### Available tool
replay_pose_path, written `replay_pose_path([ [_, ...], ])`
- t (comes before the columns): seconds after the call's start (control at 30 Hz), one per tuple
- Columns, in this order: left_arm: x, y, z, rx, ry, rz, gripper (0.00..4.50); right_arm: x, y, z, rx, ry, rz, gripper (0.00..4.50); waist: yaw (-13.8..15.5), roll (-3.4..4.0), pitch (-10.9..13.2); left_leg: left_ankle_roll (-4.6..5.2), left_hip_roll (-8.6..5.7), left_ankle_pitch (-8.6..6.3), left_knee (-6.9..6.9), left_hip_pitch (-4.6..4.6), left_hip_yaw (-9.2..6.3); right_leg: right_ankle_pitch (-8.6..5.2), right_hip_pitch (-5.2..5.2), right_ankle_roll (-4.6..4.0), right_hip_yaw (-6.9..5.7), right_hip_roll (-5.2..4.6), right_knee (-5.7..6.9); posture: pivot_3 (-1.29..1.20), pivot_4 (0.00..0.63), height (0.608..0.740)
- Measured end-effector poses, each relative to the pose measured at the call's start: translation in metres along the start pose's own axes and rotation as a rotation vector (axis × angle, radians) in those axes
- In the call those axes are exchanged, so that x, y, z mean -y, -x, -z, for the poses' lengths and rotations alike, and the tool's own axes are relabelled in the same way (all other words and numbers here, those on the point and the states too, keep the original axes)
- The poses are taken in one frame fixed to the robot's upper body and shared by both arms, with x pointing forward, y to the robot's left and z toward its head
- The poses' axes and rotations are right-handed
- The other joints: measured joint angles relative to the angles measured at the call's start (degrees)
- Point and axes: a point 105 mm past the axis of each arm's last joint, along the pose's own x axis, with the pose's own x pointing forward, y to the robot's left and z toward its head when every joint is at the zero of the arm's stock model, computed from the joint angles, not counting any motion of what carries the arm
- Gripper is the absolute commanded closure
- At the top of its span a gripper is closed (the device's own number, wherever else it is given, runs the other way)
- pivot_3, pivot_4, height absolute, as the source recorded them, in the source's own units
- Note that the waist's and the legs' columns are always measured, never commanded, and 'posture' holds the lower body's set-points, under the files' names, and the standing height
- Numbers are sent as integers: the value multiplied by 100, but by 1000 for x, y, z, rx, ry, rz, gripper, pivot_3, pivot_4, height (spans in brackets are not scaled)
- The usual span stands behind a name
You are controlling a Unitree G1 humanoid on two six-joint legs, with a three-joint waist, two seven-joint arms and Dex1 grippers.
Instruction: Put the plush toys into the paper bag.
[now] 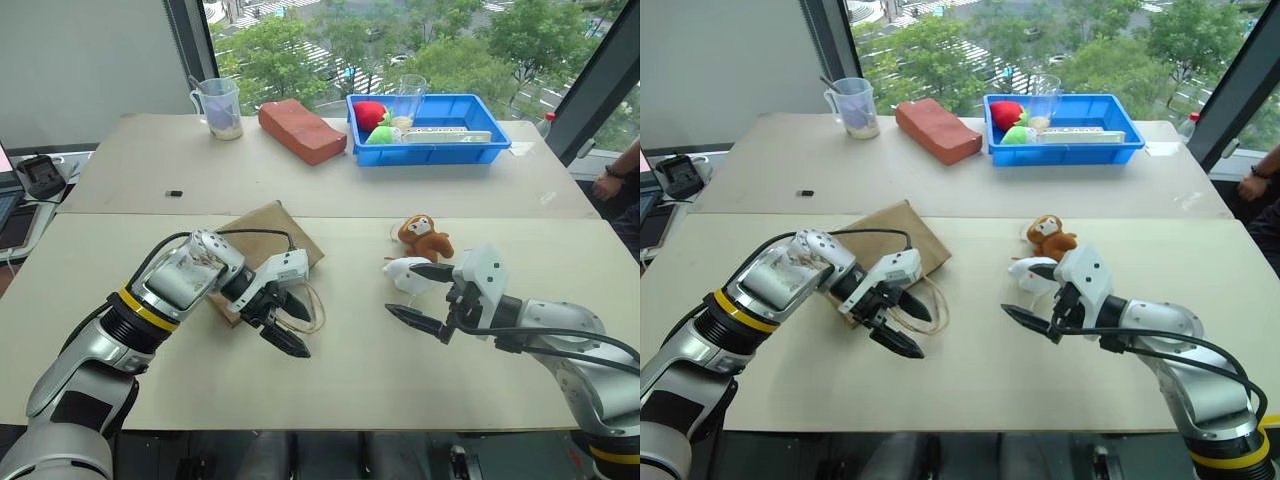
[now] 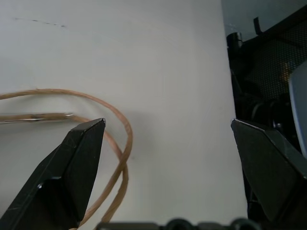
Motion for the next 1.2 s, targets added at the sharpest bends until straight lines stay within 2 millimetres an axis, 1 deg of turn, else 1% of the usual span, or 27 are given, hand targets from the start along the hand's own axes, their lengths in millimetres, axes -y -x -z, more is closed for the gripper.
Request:
replay_pose_path([
  [0.23,3,-7,12,-37,26,29,41,0,0,-1,5,-8,5,0,3,0,0,0,0,0,1,-1,1,0,0,0,1,-2,0,0,150,740],
  [0.27,4,-9,14,-39,31,36,279,0,0,-1,6,-8,5,0,5,0,0,0,0,0,2,-2,0,0,0,0,0,-1,0,0,150,740],
  [0.33,5,-11,15,-38,27,44,892,1,0,-1,9,-10,6,0,8,0,0,0,0,0,2,-2,0,0,0,0,0,-2,0,0,150,740],
  [0.47,5,-16,10,-26,-18,53,2759,1,0,-2,10,-10,12,0,17,0,0,0,-1,0,2,-2,1,0,1,0,1,-3,-1,0,150,740],
  [0.57,4,-16,10,-23,-28,49,4266,1,0,-2,10,-9,17,0,14,0,0,0,0,0,2,-1,1,0,0,0,1,-1,0,0,150,740],
  [0.6,3,-16,9,-21,-30,49,4469,2,0,-2,10,-10,18,0,13,0,0,0,0,0,2,-2,1,0,0,0,0,-1,0,0,150,740],
  [0.77,-3,-13,11,-6,-17,33,4469,2,0,-2,11,-9,23,0,17,0,0,0,-1,0,3,-2,1,0,0,0,0,-2,-1,0,150,740],
  [0.83,-7,-8,7,21,-10,18,4469,2,0,-2,10,-10,24,0,21,0,0,0,-1,0,4,-3,1,0,0,0,0,-2,0,0,150,740],
  [0.9,-15,5,-5,74,-25,-18,4469,2,0,-2,10,-10,24,0,29,-1,0,0,-1,0,9,-6,-1,0,0,0,-3,-2,0,0,150,740],
  [0.97,-22,25,-21,131,-77,-81,4469,2,0,-1,10,-10,24,0,25,0,0,0,-3,0,8,-4,0,0,0,0,-2,-2,-1,0,150,740],
  [1.03,-23,36,-27,156,-115,-108,4469,2,0,-1,8,-12,24,0,18,0,0,0,-3,0,3,-2,2,0,0,0,-1,-2,-1,0,150,740],
  [1.07,-22,38,-26,158,-127,-105,4469,1,0,-1,8,-13,24,0,14,0,0,0,-2,0,2,-2,2,0,0,0,-1,-2,-1,0,150,740],
  [1.13,-19,34,-21,159,-135,-85,4469,1,0,0,7,-13,22,0,6,0,0,0,-1,0,0,-4,1,0,-3,0,-1,-1,-1,0,150,740],
  [1.2,-17,26,-17,164,-135,-63,3935,1,0,0,7,-13,21,0,5,0,0,0,1,0,1,-8,0,0,-4,0,-1,-1,-2,0,150,740],
])
